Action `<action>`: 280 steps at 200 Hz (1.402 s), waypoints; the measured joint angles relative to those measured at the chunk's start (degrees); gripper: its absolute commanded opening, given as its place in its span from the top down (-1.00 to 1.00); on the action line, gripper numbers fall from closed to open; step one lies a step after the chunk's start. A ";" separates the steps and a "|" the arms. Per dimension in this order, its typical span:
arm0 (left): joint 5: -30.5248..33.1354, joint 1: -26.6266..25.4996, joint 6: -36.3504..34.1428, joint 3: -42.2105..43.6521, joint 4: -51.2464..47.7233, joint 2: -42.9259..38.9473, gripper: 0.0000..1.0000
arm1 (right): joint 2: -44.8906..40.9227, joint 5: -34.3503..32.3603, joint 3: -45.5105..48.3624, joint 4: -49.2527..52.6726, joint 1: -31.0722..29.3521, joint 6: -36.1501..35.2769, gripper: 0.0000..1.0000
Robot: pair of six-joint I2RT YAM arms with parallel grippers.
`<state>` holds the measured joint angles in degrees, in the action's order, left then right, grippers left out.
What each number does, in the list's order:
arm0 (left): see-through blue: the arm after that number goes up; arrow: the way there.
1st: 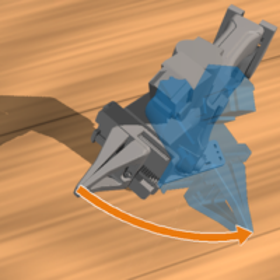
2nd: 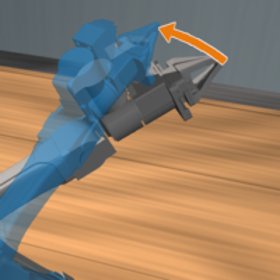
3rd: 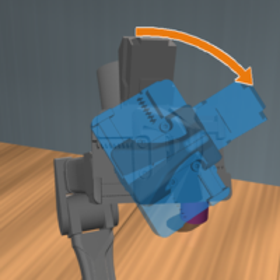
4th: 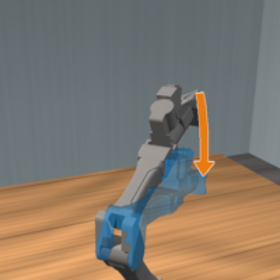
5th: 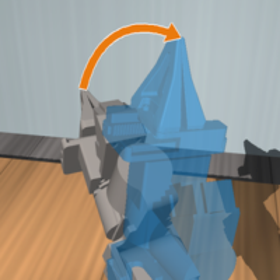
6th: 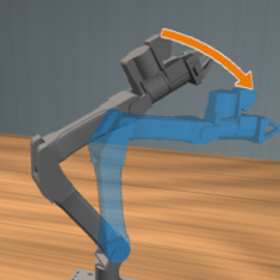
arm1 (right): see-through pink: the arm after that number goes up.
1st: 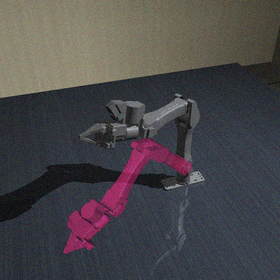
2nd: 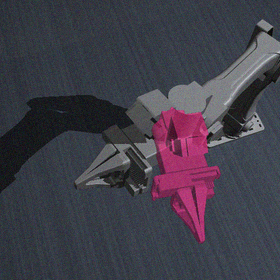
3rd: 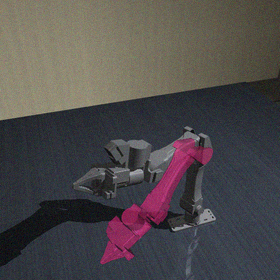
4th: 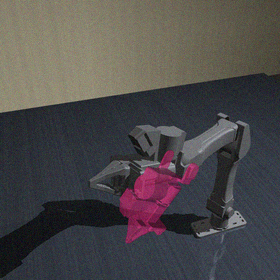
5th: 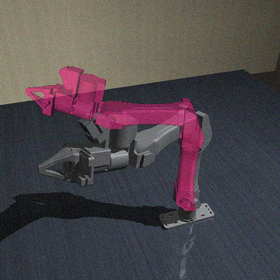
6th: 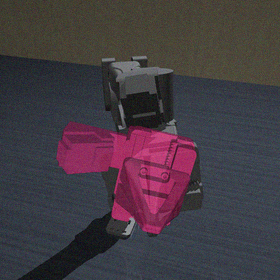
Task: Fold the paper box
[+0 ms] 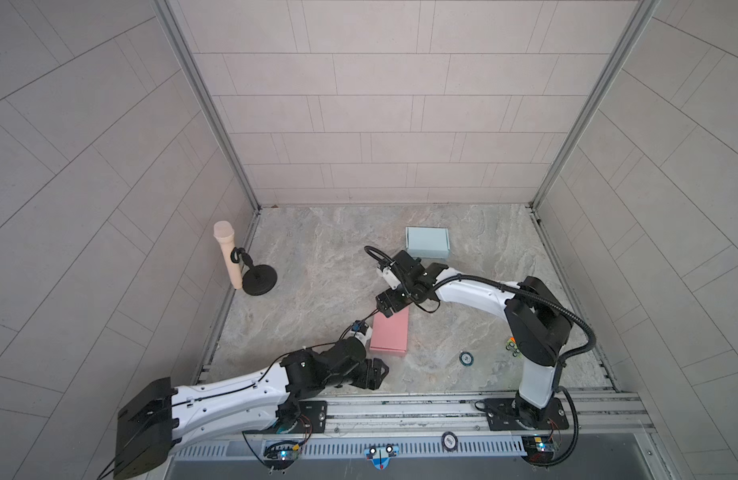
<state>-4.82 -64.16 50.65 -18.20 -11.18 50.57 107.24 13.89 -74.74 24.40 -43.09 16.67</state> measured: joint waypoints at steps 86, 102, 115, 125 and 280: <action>-1.60 4.20 0.35 -0.52 11.58 10.84 -0.48 | -0.72 4.15 4.68 -2.25 1.88 -0.17 -0.85; -2.32 5.60 0.22 -0.55 12.74 11.41 -0.47 | -2.51 4.55 7.21 -3.34 2.01 -0.04 -0.84; -2.95 6.71 -0.09 -0.55 13.31 11.76 -0.45 | -4.42 4.98 9.66 -3.65 2.12 0.17 -0.83; -3.54 7.67 -0.24 -0.55 13.53 11.91 -0.44 | -5.77 5.03 11.19 -3.69 2.19 0.35 -0.83; -11.74 25.16 -8.63 -9.84 14.36 23.98 -0.30 | -19.82 4.26 26.40 -9.64 1.38 8.74 -0.81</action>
<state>-16.56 -39.00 42.02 -28.03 3.18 74.54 87.42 18.15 -48.34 14.76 -41.71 25.41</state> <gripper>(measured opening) 0.655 0.906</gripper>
